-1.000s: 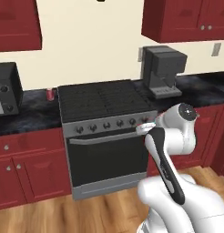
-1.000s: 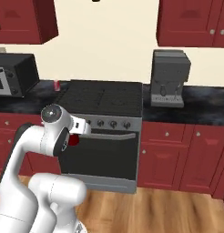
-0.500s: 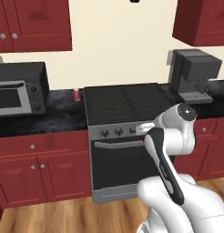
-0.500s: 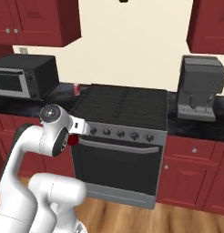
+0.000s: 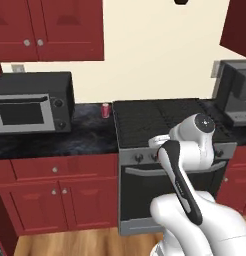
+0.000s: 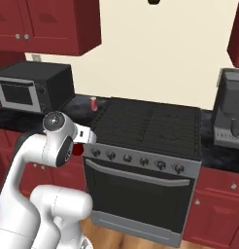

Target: Four empty soda cans are scattered around the kitchen. Gather all the cans and cluster them next to the stove for recycling.

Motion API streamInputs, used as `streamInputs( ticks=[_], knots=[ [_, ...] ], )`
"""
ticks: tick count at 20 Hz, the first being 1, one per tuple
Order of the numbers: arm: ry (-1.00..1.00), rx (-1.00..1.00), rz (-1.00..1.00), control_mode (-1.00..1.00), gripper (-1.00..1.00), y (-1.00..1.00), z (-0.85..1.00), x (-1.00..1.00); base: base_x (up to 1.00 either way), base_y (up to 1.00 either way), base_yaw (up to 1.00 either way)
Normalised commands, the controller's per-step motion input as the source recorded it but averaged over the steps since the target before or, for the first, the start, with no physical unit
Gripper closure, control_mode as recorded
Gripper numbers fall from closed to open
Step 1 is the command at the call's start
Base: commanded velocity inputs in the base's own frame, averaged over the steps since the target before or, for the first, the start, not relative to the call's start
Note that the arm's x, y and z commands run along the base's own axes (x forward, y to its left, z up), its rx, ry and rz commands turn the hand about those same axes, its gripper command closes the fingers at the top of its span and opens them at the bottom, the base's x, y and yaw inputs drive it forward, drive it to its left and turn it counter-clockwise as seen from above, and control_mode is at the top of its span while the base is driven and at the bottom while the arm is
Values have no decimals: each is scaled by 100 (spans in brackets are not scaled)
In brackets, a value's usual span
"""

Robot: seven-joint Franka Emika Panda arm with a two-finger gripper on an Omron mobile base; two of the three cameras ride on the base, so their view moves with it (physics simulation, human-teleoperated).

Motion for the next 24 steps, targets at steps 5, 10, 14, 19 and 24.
streamInputs(
  ticks=[5, 10, 14, 19, 24],
  knots=[
    [0, 0, 0, 100, 100, 0, 0, 0, 35, 51, 15],
    [0, 0, 0, 100, 100, 0, 0, 0, 43, 39, 15],
    [0, 0, 0, 100, 100, 0, 0, 0, 53, 34, 14],
    [0, 0, 0, 100, 100, 0, 0, 0, 54, 28, 14],
    [0, 0, 0, 100, 100, 0, 0, 0, 52, 20, 13]
  ],
)
